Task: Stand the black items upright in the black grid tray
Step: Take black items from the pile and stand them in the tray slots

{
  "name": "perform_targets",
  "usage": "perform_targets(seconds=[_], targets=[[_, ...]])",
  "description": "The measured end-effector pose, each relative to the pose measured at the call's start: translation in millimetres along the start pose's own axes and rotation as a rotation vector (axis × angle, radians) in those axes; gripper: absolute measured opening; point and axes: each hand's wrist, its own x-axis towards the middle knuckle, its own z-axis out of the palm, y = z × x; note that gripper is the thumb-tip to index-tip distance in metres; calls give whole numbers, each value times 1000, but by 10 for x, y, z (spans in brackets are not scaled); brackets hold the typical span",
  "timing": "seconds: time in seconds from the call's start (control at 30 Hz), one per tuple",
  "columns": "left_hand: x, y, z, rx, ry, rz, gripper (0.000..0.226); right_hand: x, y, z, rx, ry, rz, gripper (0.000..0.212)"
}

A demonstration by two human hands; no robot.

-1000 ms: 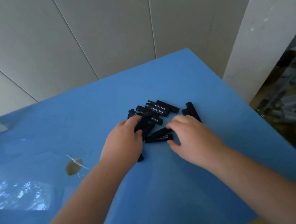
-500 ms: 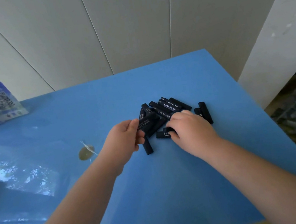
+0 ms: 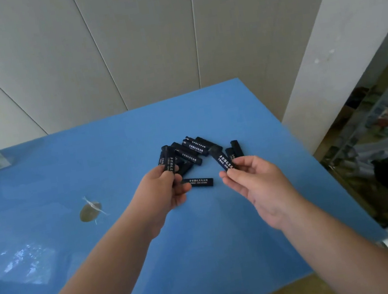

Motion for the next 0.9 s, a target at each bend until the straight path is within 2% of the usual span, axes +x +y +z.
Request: perform_targets(seconds=[0.1,0.23,0.3,0.4,0.53,0.9], targets=[[-89,-40,58,-69,-78,-7,20,-96,38,-80,64,-86,82,27],[-192,-107,26,-156,-108,-29,17,-147,67,-103,51,-150,180,17],[-256,-159,-56,-181,-92,-23,17,-173,98,-41,-70,-181,174,12],[-379,-254,-277,-117,-9,18,19,-217,178,129,-275,-236,129,10],[-619,-335,-731,-38,140,76,17,-294,305,464,-418,-361,110,11],[-1675,-747,-2257,-150,392,123,9,-1127,1031,1727,-629,-684,92,12]])
